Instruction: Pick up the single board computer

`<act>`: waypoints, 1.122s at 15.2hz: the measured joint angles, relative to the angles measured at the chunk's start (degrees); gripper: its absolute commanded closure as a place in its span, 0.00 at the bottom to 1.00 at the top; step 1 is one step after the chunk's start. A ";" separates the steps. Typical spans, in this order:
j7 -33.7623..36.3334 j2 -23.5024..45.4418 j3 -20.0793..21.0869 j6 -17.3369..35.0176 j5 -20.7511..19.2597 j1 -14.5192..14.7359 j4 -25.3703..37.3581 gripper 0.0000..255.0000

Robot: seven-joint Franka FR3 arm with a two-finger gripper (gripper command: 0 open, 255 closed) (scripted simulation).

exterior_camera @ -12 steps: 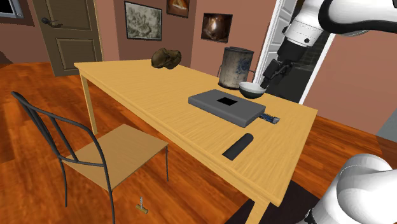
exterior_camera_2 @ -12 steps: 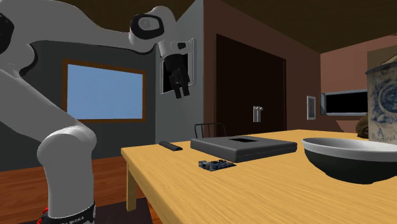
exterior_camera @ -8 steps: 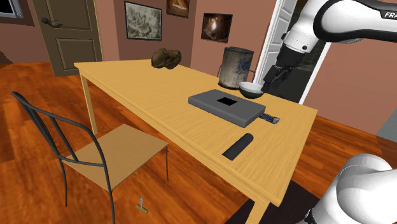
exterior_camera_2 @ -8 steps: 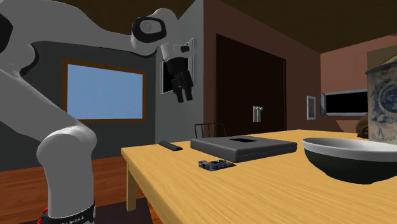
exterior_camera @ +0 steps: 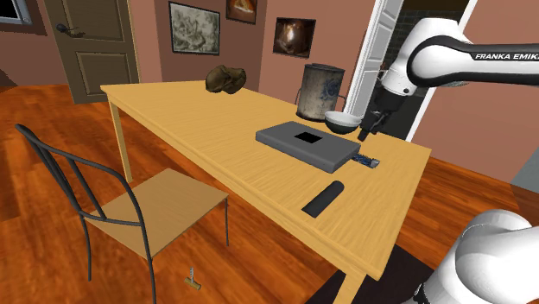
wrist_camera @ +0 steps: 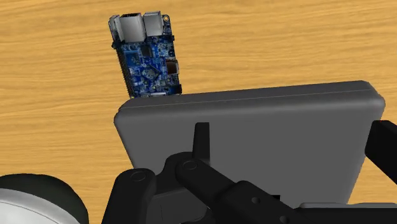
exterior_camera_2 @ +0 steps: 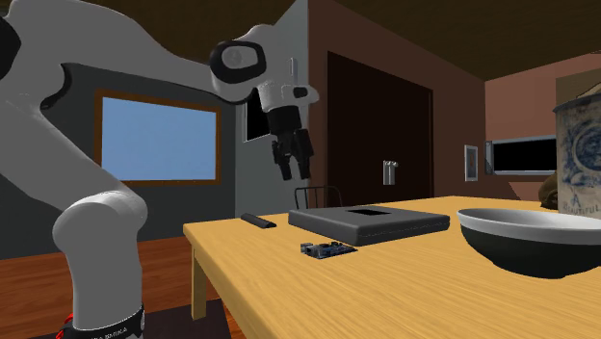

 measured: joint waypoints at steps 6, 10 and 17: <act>-7.00 5.68 -6.37 7.44 -3.40 -1.41 -2.32 0.00; -12.35 11.66 -11.29 12.48 -4.79 -1.84 -1.54 0.00; -13.42 14.10 -13.13 18.76 -5.60 -2.12 -5.45 0.00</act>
